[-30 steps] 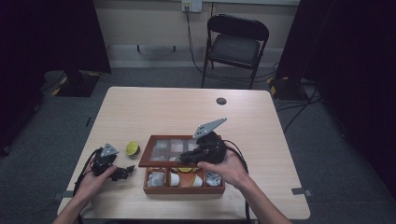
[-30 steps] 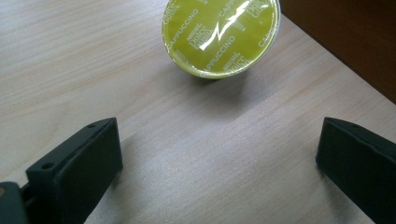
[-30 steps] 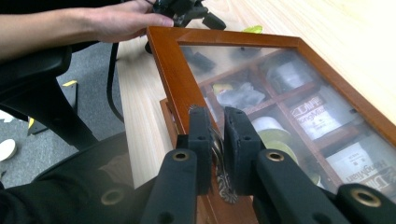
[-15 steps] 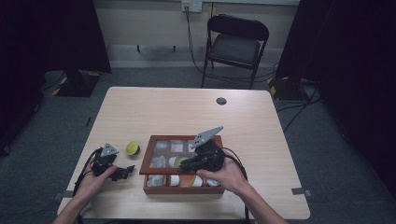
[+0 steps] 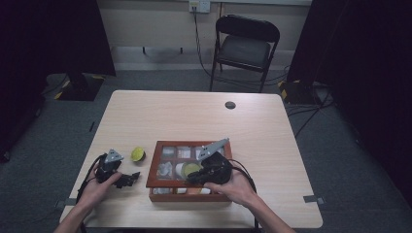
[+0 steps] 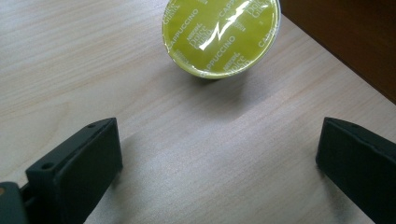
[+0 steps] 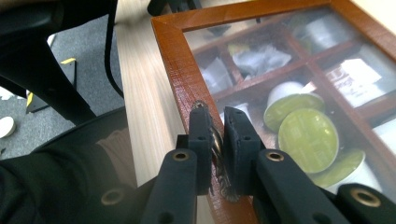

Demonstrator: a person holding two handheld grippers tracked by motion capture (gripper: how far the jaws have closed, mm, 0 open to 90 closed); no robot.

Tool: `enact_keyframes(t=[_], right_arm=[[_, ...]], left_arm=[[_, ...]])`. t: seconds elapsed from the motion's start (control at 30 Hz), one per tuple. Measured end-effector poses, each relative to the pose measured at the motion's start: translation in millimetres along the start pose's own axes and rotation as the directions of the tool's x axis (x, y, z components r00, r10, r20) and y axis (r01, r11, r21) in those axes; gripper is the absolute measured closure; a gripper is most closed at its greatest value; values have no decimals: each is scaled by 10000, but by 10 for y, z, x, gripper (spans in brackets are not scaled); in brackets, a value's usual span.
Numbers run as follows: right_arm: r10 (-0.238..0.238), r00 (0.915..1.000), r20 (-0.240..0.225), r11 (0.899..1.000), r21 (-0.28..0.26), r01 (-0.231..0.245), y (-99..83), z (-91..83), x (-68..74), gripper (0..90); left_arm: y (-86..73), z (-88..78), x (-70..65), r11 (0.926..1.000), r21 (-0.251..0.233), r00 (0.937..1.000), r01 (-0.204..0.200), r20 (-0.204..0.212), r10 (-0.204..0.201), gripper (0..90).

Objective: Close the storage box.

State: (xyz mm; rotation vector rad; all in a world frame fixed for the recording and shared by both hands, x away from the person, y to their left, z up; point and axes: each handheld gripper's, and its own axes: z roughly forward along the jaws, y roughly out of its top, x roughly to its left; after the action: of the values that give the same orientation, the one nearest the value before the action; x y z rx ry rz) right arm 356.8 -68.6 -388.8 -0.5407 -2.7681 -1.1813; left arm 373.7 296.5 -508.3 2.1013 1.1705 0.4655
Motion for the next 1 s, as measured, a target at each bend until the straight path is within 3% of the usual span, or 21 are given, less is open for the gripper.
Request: enact_keyframes(t=[0.57, 1.0], right_arm=[[-82, 10000, 57, 9983, 575, 78, -214, 250, 15, 823], [-84, 9999, 80, 9996, 264, 82, -278, 274, 16, 812]], left_arm=[[0, 1, -1, 10000, -4, 10000, 8, 1, -8, 0], [0, 0, 0, 10000, -1, 10000, 2, 2, -2, 0]])
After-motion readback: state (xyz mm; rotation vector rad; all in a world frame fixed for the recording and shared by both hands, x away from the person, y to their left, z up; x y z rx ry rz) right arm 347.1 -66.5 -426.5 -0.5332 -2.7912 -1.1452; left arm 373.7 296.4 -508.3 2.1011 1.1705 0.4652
